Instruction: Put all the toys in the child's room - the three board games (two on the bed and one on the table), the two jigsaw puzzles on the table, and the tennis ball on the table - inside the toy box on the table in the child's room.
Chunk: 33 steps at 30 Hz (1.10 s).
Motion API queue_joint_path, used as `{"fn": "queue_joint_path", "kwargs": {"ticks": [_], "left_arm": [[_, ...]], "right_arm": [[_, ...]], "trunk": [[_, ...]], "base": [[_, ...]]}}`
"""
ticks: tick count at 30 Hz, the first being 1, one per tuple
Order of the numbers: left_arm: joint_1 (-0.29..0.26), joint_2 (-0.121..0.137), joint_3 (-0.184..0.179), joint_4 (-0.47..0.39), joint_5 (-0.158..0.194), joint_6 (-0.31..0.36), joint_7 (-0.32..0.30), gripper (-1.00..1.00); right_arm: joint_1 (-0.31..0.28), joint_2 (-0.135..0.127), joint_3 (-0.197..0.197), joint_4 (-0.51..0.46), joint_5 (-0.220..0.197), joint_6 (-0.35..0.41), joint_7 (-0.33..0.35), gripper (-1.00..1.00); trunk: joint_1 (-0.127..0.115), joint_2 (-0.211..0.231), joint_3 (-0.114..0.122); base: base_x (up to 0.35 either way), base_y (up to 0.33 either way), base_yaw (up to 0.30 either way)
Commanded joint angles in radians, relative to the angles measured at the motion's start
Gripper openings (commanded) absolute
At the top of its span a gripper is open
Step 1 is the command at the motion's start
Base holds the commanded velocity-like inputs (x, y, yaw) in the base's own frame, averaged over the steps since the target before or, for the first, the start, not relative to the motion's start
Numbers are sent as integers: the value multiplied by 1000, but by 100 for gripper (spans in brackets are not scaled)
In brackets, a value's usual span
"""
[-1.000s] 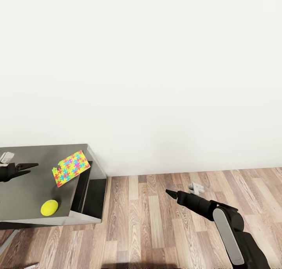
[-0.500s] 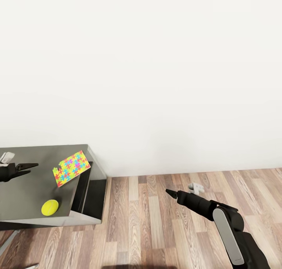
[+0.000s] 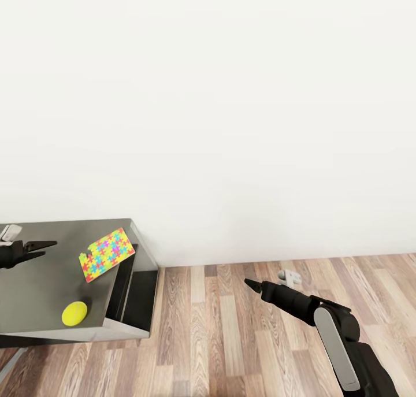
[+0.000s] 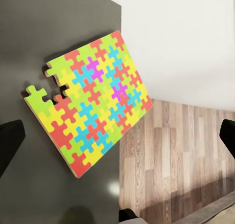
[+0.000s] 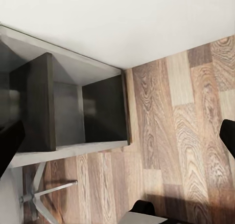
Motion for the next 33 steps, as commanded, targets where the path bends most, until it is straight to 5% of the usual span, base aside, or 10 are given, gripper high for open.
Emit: {"fn": "queue_joint_path", "kwargs": {"ticks": [1, 33], "left_arm": [[-1, 0, -2, 1, 5, 10, -2, 100], [-1, 1, -2, 1, 5, 9, -2, 100]], "right_arm": [[-1, 0, -2, -1, 7, 5, 8, 100], [-1, 0, 0, 0, 7, 5, 9, 100]], "trunk": [[1, -2, 0], [1, -2, 53]], "base": [[7, 3, 0], [0, 0, 0]]}}
